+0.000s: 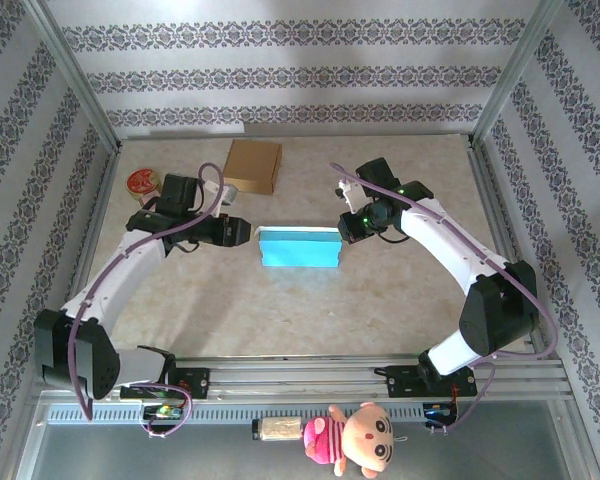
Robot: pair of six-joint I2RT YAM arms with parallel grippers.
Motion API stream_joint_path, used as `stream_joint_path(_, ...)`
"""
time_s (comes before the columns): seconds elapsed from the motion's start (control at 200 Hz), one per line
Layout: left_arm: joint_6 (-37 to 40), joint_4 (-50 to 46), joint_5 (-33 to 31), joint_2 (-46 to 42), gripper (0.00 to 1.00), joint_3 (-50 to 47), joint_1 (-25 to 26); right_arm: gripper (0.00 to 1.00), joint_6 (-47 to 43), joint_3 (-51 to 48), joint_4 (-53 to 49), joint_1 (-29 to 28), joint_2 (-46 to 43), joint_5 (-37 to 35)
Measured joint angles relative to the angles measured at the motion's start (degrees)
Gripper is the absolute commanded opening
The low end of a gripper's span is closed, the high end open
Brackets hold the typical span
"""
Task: Fold the paper box
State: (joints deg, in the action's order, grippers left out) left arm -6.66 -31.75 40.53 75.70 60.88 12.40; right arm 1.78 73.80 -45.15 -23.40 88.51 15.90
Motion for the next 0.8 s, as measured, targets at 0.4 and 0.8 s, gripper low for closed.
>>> stream_joint_path(0.4,3.2,0.3,-3.5,8.7,0.39,3.3,1.9,0.12,0.0,0.0,0.0,0.0,0.0,0.0)
stream_joint_path(0.8,2.8,1.8,-3.7,11.0,0.18,4.3,2.6,0.12,0.0,0.0,0.0,0.0,0.0,0.1)
